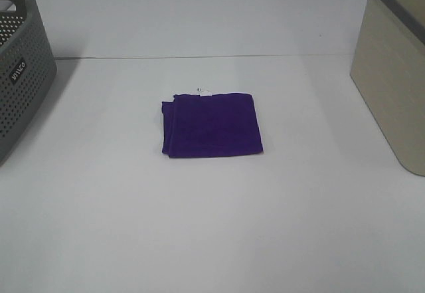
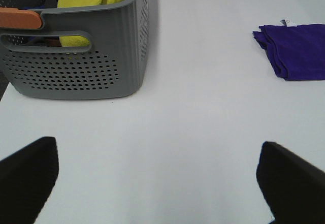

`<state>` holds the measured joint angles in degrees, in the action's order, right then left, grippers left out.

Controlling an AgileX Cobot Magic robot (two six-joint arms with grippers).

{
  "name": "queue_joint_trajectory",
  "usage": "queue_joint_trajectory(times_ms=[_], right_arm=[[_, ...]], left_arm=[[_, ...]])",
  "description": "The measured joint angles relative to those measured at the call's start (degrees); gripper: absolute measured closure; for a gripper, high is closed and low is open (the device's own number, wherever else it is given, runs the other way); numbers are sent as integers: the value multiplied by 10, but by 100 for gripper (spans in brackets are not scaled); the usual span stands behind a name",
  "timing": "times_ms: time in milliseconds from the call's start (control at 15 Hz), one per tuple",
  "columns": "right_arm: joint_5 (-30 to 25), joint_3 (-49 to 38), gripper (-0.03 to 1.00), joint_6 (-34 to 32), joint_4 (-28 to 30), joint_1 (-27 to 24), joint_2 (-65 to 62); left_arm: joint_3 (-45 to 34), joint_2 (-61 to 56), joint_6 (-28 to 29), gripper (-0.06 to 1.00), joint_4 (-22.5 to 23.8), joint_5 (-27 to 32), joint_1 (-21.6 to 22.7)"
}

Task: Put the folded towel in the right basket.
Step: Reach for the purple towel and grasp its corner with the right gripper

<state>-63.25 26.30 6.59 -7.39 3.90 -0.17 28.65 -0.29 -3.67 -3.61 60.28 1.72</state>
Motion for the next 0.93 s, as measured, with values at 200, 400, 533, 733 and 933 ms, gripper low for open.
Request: queue_joint_trajectory(times_ms=[200, 400, 533, 733, 933], right_arm=[[0, 0, 1, 0, 0, 0, 0], [0, 0, 1, 1, 0, 0, 0], [0, 0, 1, 2, 0, 0, 0], [0, 0, 1, 3, 0, 0, 0], [0, 0, 1, 3, 0, 0, 0]], left_arm=[[0, 0, 0, -4, 0, 0, 0], [0, 0, 0, -4, 0, 0, 0], [0, 0, 0, -4, 0, 0, 0], [0, 0, 0, -4, 0, 0, 0], [0, 0, 0, -4, 0, 0, 0]])
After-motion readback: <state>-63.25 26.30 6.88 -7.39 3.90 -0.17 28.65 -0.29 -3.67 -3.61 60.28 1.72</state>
